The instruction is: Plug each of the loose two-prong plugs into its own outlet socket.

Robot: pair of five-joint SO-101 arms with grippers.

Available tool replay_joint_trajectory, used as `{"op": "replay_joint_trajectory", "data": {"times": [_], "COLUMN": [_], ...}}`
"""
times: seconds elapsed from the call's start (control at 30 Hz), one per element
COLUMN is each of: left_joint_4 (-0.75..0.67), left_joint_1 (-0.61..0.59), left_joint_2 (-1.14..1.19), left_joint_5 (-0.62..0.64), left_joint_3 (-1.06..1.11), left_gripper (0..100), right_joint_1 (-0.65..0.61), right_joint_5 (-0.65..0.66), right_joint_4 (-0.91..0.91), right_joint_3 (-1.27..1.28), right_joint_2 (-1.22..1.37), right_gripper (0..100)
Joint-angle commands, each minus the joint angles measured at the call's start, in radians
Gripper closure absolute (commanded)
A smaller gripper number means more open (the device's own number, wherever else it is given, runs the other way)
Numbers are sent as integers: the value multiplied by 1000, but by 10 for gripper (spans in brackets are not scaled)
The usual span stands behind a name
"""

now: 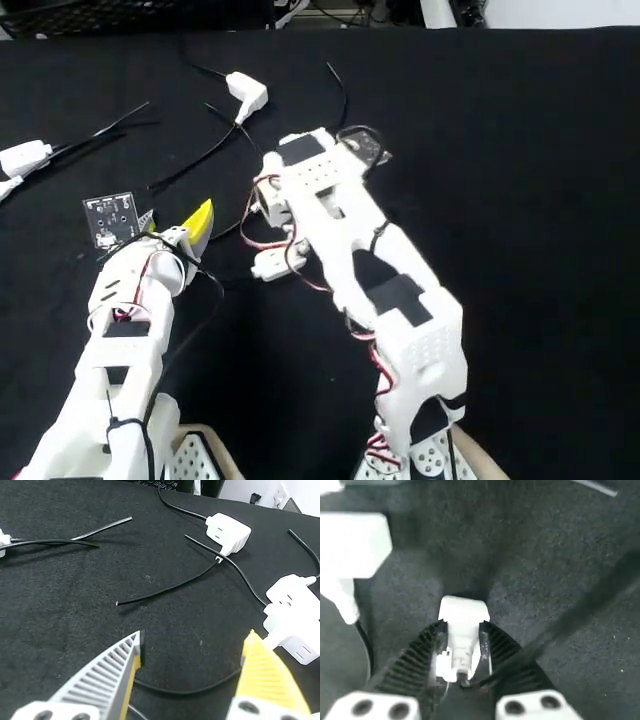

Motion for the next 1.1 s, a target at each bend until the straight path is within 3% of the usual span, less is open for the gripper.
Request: {"op": "replay_joint_trajectory", "data": {"times": [0.0, 0.27, 0.47, 0.7, 1.07], "left_joint_4": [-25, -25, -25, -25, -25], "left_joint_1": [2, 2, 2, 2, 2], "left_joint_2": [-11, -11, -11, -11, -11], "left_joint_5": [2, 2, 2, 2, 0], "left_joint_3": [-38, -38, -39, -41, -41], "left_gripper": [682, 682, 682, 682, 682], "right_joint_1": [64, 140, 66, -8, 14], "right_joint_5": [-11, -6, 46, 46, 121], "right_joint_4": [2, 5, 14, 187, 245], "right_joint_3": [-1, -28, -58, -286, -352], "right_joint_2": [50, 84, 81, 82, 85], "right_gripper": [986, 986, 986, 986, 986]}}
